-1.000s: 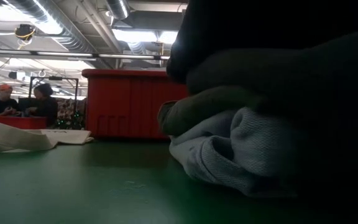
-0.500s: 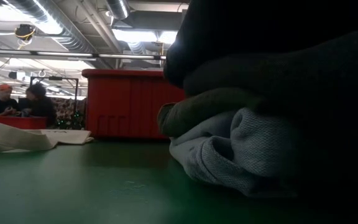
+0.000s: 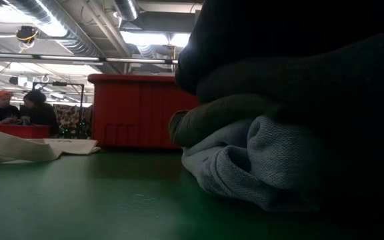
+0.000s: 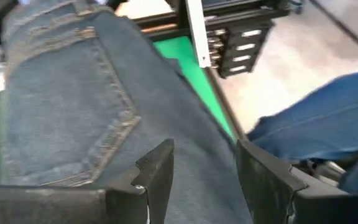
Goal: Fold Laundry from Bin
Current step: Fold the dark blue jeans
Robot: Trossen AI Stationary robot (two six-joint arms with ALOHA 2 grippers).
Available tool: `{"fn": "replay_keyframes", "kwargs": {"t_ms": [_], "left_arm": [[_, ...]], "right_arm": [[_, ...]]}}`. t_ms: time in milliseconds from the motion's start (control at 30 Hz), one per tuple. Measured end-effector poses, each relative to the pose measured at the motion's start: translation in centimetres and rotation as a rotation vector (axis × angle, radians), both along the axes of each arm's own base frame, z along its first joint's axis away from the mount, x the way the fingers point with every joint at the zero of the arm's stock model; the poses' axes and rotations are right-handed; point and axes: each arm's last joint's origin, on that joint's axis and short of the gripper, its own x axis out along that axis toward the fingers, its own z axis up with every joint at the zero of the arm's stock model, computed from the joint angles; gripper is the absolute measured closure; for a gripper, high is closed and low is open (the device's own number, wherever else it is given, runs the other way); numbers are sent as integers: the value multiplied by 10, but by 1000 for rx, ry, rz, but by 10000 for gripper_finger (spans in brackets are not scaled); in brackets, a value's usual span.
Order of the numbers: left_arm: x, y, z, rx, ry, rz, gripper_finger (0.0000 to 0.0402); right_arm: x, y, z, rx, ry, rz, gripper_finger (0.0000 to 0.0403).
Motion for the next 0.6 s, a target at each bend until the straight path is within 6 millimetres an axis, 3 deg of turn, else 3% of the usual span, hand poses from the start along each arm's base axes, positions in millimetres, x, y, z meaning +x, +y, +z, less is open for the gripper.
{"fn": "replay_keyframes", "kwargs": {"t_ms": [333, 467, 600], "left_arm": [[4, 3, -6, 32, 3, 50, 237], [10, -4, -26, 33, 54, 44, 237], [17, -10, -53, 40, 115, 26, 237]], "right_arm": [[11, -15, 0, -417, -318, -118, 260], [10, -17, -17, -396, -243, -129, 260], [9, -16, -48, -361, -167, -144, 260]]}}
